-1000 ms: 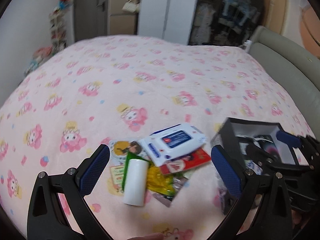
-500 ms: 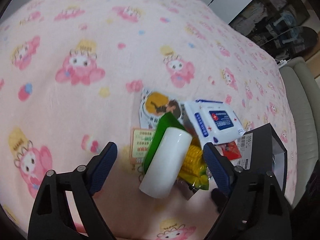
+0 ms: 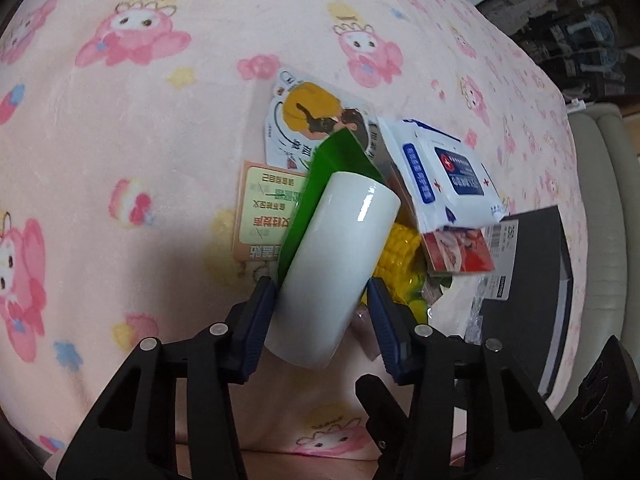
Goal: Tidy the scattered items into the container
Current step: 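Close the left gripper on the white lint roller and lift it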
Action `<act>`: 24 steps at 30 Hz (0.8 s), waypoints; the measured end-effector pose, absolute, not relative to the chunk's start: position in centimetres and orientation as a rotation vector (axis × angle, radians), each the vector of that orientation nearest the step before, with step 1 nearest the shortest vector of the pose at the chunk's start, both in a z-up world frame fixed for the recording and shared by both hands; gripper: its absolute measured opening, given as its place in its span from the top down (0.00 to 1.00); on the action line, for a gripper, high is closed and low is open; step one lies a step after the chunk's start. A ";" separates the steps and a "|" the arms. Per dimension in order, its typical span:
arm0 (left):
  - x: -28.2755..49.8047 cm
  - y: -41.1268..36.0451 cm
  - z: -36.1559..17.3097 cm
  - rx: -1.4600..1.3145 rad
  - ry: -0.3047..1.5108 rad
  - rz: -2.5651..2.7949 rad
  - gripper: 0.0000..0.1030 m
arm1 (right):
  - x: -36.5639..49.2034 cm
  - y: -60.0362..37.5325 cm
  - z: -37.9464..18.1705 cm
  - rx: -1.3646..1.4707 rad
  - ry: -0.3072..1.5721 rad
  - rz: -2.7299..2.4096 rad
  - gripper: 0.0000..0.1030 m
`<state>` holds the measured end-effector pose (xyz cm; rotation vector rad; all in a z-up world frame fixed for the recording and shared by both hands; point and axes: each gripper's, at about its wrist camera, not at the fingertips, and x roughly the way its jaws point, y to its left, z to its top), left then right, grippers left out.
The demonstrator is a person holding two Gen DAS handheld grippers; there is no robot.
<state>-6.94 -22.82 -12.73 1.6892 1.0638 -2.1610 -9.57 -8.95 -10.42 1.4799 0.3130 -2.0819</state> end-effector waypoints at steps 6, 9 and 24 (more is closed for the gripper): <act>-6.4 -20.6 -13.6 1.799 1.207 -2.128 0.58 | -8.8 -7.1 -11.1 1.521 0.293 -2.049 0.21; -6.2 -19.9 -13.3 1.834 1.247 -2.125 0.58 | -8.6 -6.6 -11.4 1.534 0.278 -2.031 0.21; -7.4 -26.3 -10.2 1.487 1.095 -2.231 0.62 | -8.5 -6.1 -11.6 1.547 0.191 -1.971 0.21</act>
